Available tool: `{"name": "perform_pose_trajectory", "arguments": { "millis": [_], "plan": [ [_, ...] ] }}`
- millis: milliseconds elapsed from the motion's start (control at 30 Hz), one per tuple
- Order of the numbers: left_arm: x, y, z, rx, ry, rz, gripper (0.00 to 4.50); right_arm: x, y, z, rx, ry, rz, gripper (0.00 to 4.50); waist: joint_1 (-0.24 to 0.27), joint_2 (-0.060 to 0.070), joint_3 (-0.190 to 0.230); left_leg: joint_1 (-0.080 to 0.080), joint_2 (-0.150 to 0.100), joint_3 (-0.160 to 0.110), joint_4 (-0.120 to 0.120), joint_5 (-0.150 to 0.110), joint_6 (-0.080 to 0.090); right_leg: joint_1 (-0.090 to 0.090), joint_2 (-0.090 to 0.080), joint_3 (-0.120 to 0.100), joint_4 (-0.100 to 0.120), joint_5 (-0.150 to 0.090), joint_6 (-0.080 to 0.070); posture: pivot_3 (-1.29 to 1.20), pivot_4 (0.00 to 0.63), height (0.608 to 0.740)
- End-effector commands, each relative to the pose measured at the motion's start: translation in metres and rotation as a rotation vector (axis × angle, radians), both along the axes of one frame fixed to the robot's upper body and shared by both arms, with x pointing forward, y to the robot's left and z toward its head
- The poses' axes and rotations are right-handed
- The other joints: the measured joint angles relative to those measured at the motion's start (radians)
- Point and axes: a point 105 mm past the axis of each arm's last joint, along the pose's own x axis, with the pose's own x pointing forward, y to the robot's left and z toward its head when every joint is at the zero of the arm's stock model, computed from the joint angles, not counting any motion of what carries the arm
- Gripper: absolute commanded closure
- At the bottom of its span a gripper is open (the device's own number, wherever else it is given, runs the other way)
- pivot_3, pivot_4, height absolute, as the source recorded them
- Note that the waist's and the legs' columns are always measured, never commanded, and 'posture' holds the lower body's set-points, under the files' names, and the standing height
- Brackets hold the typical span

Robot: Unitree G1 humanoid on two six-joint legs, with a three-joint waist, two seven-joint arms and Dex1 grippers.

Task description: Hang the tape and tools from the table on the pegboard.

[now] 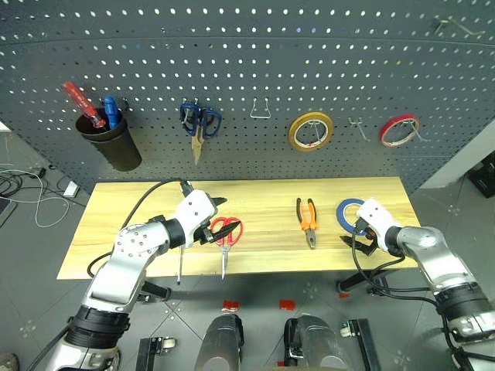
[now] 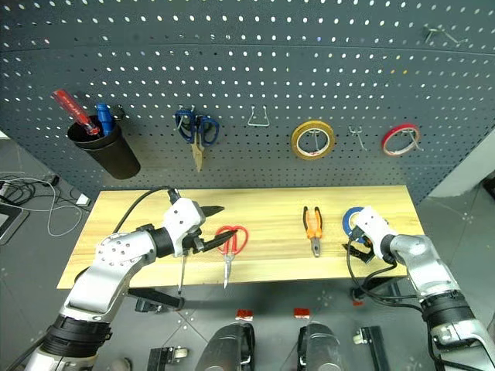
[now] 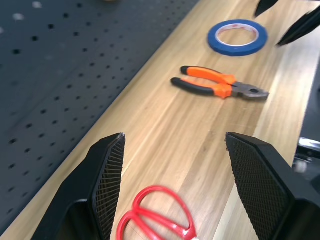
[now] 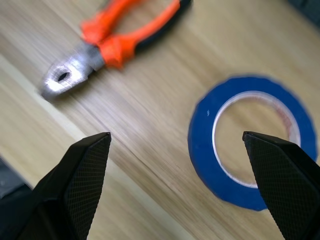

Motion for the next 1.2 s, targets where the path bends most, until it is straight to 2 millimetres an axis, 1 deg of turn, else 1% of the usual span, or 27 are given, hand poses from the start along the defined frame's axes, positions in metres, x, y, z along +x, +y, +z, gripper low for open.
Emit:
{"name": "perform_pose_trajectory", "arguments": {
  "millis": [33, 67, 167, 200, 233, 267, 400, 500, 533, 567, 600, 667, 767, 900, 967, 1000, 1100, 1200],
  "plan": [
    [-0.011, -0.013, 0.003, 0.019, -0.017, -0.096, 1.13, 0.013, -0.002, -0.007, -0.051, 0.033, 0.015, 0.00, -0.004, 0.000, 0.020, 0.000, 0.000, 0.000, 0.000, 0.000, 0.000, 0.000, 0.000, 0.000, 0.000, 0.000, 0.000, 0.00, 0.347, 0.740],
    [-0.013, -0.013, 0.003, 0.021, -0.011, -0.103, 1.13, 0.015, -0.002, -0.008, -0.056, 0.039, 0.017, 0.00, -0.007, 0.000, 0.031, 0.000, 0.000, 0.001, 0.000, 0.000, 0.000, 0.000, 0.000, 0.000, 0.000, 0.000, 0.000, 0.00, 0.347, 0.740],
    [-0.019, -0.013, 0.001, 0.024, -0.012, -0.114, 1.13, 0.020, -0.004, -0.012, -0.074, 0.070, 0.020, 0.00, -0.006, 0.000, 0.057, 0.000, 0.000, 0.001, 0.000, 0.001, -0.002, 0.000, -0.001, 0.000, 0.000, -0.001, 0.001, 0.03, 0.377, 0.740],
    [-0.021, -0.015, -0.001, 0.023, -0.008, -0.119, 1.09, 0.022, -0.007, -0.014, -0.082, 0.096, 0.015, 0.28, -0.006, 0.001, 0.065, 0.000, 0.000, 0.001, 0.000, 0.001, -0.002, 0.000, -0.001, -0.001, 0.000, -0.001, 0.001, 0.03, 0.383, 0.740],
    [-0.023, -0.015, -0.002, 0.023, -0.005, -0.121, 1.09, 0.023, -0.008, -0.015, -0.086, 0.114, 0.013, 0.38, -0.008, 0.002, 0.070, 0.000, 0.000, 0.001, 0.000, 0.001, -0.002, 0.000, -0.001, -0.001, 0.000, -0.001, 0.001, 0.04, 0.387, 0.740],
    [-0.024, -0.017, -0.004, 0.030, -0.008, -0.133, 1.09, 0.024, -0.010, -0.016, -0.093, 0.141, 0.006, 0.59, -0.008, 0.001, 0.073, 0.000, 0.000, 0.001, 0.000, 0.001, -0.002, 0.000, -0.001, 0.000, 0.000, -0.001, 0.001, 0.04, 0.387, 0.740],
    [-0.031, -0.026, -0.004, 0.028, -0.035, -0.193, 1.09, 0.020, -0.013, -0.017, -0.078, 0.247, 0.024, 1.93, -0.005, -0.001, 0.082, 0.001, 0.000, 0.001, 0.000, 0.001, -0.002, 0.000, -0.002, -0.001, 0.001, -0.001, 0.001, 0.03, 0.389, 0.740],
    [-0.034, -0.032, -0.002, -0.003, -0.025, -0.237, 1.09, 0.017, -0.018, -0.015, -0.104, 0.269, 0.044, 2.93, -0.001, -0.001, 0.083, 0.001, 0.001, 0.001, 0.000, 0.001, -0.003, 0.000, -0.002, -0.001, 0.000, -0.001, 0.001, 0.03, 0.386, 0.740],
    [-0.034, -0.035, 0.000, -0.024, -0.018, -0.250, 1.09, 0.017, -0.022, -0.013, -0.125, 0.244, 0.046, 3.27, 0.001, -0.001, 0.084, 0.000, 0.001, 0.001, 0.000, 0.001, -0.003, 0.000, -0.002, -0.001, 0.000, -0.001, 0.001, 0.02, 0.380, 0.740],
    [-0.033, -0.038, 0.003, -0.049, -0.016, -0.255, 1.09, 0.020, -0.026, -0.007, -0.156, 0.180, 0.045, 3.64, 0.005, -0.001, 0.084, 0.000, 0.001, 0.001, 0.000, 0.001, -0.003, 0.000, -0.002, -0.001, 0.000, -0.001, 0.001, 0.02, 0.380, 0.740],
    [-0.031, -0.041, 0.007, -0.075, -0.022, -0.255, 1.09, 0.023, -0.032, 0.000, -0.184, 0.107, 0.032, 3.84, 0.010, 0.000, 0.084, 0.000, 0.000, 0.001, 0.000, 0.001, -0.003, 0.000, -0.002, -0.001, 0.000, -0.001, 0.001, 0.01, 0.375, 0.740],
    [-0.027, -0.045, 0.015, -0.131, -0.039, -0.244, 1.09, 0.021, -0.037, 0.015, -0.232, -0.025, 0.041, 3.83, 0.019, 0.000, 0.084, -0.001, 0.000, 0.000, 0.000, 0.001, -0.003, 0.000, -0.003, -0.002, -0.001, -0.001, 0.002, 0.00, 0.372, 0.740],
    [-0.024, -0.049, 0.022, -0.188, -0.049, -0.238, 1.09, 0.001, -0.035, 0.032, -0.293, -0.187, 0.073, 3.83, 0.023, 0.004, 0.086, -0.004, -0.002, 0.000, 0.000, 0.000, -0.002, -0.001, -0.005, -0.004, -0.001, -0.003, 0.004, -0.01, 0.368, 0.740],
    [-0.020, -0.052, 0.033, -0.267, -0.040, -0.220, 1.09, -0.041, -0.016, 0.053, -0.305, -0.395, 0.024, 3.83, 0.011, 0.004, 0.086, -0.013, -0.002, 0.000, 0.000, 0.000, -0.002, -0.011, -0.005, -0.005, 0.001, -0.004, 0.006, -0.04, 0.361, 0.740],
    [-0.015, -0.051, 0.040, -0.314, -0.033, -0.196, 1.09, -0.053, -0.004, 0.076, -0.361, -0.569, -0.008, 3.83, 0.004, 0.004, 0.086, -0.016, -0.001, 0.000, 0.000, 0.000, -0.002, -0.015, -0.003, -0.004, 0.002, -0.004, 0.006, -0.05, 0.357, 0.740],
    [-0.014, -0.051, 0.043, -0.336, -0.024, -0.188, 1.09, -0.056, 0.004, 0.092, -0.382, -0.673, -0.012, 3.83, -0.005, 0.004, 0.086, -0.015, 0.000, 0.000, 0.000, 0.000, -0.003, -0.015, -0.003, -0.004, 0.002, -0.004, 0.007, -0.05, 0.356, 0.740],
    [-0.011, -0.051, 0.046, -0.342, -0.016, -0.184, 1.09, -0.058, 0.025, 0.122, -0.404, -0.869, 0.019, 3.83, -0.018, 0.004, 0.086, -0.014, 0.000, 0.001, 0.001, 0.001, -0.004, -0.016, -0.002, -0.001, 0.003, -0.005, 0.014, -0.06, 0.350, 0.740],
    [-0.009, -0.051, 0.048, -0.326, -0.028, -0.185, 1.09, -0.052, 0.043, 0.140, -0.379, -0.981, 0.062, 3.83, -0.017, 0.004, 0.086, -0.014, -0.001, 0.001, 0.001, 0.001, -0.004, -0.016, -0.002, 0.000, 0.002, -0.004, 0.015, -0.05, 0.343, 0.740]
  ]
}}
